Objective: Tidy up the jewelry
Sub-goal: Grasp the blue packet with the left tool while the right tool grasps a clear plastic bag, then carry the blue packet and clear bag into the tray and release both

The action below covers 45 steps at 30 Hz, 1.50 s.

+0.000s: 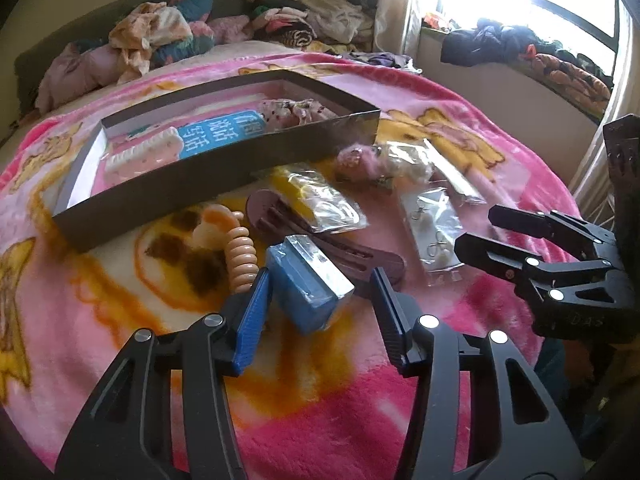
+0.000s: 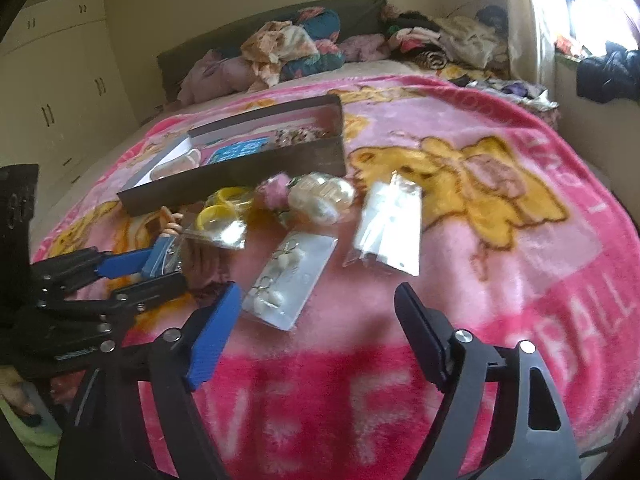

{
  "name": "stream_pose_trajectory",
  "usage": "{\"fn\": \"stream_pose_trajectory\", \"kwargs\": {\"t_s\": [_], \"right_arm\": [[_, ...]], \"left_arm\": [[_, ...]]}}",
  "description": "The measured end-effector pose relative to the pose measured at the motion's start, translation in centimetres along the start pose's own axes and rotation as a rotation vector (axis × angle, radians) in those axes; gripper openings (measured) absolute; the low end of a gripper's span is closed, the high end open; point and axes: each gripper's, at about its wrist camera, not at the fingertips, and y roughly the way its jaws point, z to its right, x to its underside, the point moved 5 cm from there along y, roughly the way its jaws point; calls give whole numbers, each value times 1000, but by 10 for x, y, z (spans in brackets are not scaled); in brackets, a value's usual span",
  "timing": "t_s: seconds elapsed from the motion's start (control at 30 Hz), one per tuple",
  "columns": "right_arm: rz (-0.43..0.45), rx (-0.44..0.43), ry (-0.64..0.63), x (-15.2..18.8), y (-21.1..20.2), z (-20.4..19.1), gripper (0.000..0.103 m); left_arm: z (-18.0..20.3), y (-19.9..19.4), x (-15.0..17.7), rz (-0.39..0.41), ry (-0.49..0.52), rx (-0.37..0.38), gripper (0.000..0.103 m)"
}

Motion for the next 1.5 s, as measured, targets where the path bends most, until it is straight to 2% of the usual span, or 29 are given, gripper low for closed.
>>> {"fn": "stream_pose_trajectory", "kwargs": {"t_s": [0.2,0.43,0.5,0.6,0.67,0.77,1.13,1.5], "right_arm": [[-30,-7,-3,-4,18,-4,73],[-33,-6,0,-10,29,-7,65],[-29,-4,-4,-11,30,-8,62],[-15,-8,4,-12,29,-6,49],[-6,-13,12,-13,28,-4,36],[4,-37,37,-13,24,0,22],[48,-75,47,-7,-6,0,17],[91,-60,54,-16,-27,5,17]], "left_arm": [[-13,3,1,-13,-47,11,29],[-18,7,0,-16,-65,7,28],[-20,9,0,-15,-68,0,18],[-23,9,0,-13,-88,7,17],[-22,8,0,-11,-78,2,17],[-20,6,-1,-4,-85,12,17],[-10,-10,-9,33,-67,40,17],[-11,-17,-25,77,-78,33,17]]}}
